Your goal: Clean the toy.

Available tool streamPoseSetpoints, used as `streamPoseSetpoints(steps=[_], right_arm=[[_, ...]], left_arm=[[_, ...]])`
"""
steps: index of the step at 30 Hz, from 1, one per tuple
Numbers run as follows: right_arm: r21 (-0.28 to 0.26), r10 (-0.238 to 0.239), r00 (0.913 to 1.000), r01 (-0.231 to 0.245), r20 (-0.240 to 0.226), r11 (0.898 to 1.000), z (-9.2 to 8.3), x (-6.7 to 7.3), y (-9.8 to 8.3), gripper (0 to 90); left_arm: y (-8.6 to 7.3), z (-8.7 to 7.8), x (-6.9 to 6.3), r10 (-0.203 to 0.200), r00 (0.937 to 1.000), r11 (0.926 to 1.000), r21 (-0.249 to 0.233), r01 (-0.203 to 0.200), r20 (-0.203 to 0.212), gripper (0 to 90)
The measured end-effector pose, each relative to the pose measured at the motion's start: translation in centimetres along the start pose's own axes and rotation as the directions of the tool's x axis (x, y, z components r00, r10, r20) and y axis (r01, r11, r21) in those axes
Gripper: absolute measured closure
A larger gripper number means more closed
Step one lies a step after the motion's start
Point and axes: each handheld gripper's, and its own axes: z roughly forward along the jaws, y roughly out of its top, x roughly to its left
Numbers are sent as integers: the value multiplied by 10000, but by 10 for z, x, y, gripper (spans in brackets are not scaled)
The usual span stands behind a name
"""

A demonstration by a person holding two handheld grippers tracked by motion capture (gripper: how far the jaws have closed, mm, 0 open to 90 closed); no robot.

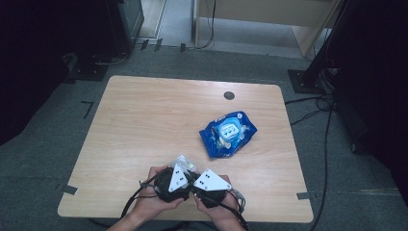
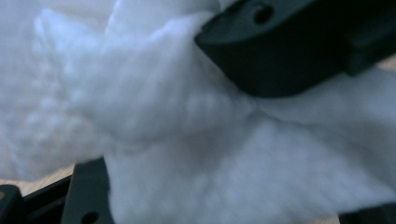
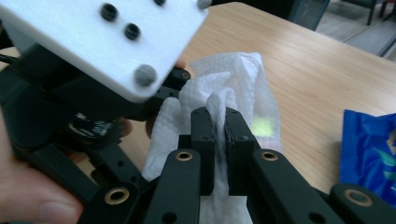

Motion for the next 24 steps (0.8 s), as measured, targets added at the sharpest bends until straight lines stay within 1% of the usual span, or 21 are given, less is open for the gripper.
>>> streamPoseSetpoints(steps=[1, 2, 3, 4, 6, 7, 10, 12, 15, 16, 18, 21, 23, 24], right_arm=[[-27, -20, 9999, 20, 108, 10000, 0, -1, 0, 857], [-107, -56, 9989, 61, 474, 9999, -1, -6, 0, 857], [-107, -56, 9989, 61, 474, 9999, -1, -6, 0, 857], [-129, 130, 9975, -121, 692, 9998, -2, -13, 0, 857], [-73, 351, 9962, -346, 794, 9994, -5, -18, -2, 857], [-73, 386, 9959, -381, 819, 9992, -6, -20, -3, 857], [-102, 323, 9974, -317, 644, 9994, -10, -17, -5, 856], [-65, 86, 9992, -84, 394, 9999, -11, -11, -6, 855], [-9, -266, 9996, 266, 133, 9996, -9, 2, -7, 854], [10, -384, 9993, 384, -27, 9993, -8, 7, -6, 854], [63, -518, 9987, 518, -23, 9986, -6, 14, -4, 854], [35, -429, 9991, 429, 0, 9991, -2, 13, -2, 852], [-44, -211, 9997, 211, 86, 9998, -1, 5, -1, 852], [-74, -97, 9997, 98, 203, 9999, -1, 1, -1, 852]], left_arm=[[0, -1, 0, 17, 10000, 10000, -24, -17, -15, 343], [0, -2, 1, -8, 10000, 10000, -32, 8, -27, 343], [0, -2, 1, -20, 10000, 10000, -40, 19, -52, 343], [-1, -3, 3, -36, 10000, 10000, -18, 36, -75, 343], [-2, -4, 6, -136, 9998, 9999, -30, 135, -150, 343], [-2, -4, 6, -136, 9998, 9999, -30, 135, -150, 343], [-3, -6, 13, -336, 9991, 9994, -15, 336, -256, 343], [-4, -6, 15, -443, 9987, 9990, -8, 442, -271, 343], [-4, -5, 12, -399, 9989, 9992, 23, 400, -257, 343], [-3, -4, 10, -361, 9990, 9993, 48, 362, -253, 343], [-3, -3, 6, -323, 9993, 9995, 40, 324, -179, 342], [-2, -2, 1, -150, 9998, 9999, -7, 149, -144, 343], [-1, -3, 0, -126, 9998, 9999, -42, 126, -165, 343], [-1, -3, 0, -173, 9997, 9998, -70, 172, -148, 343]])
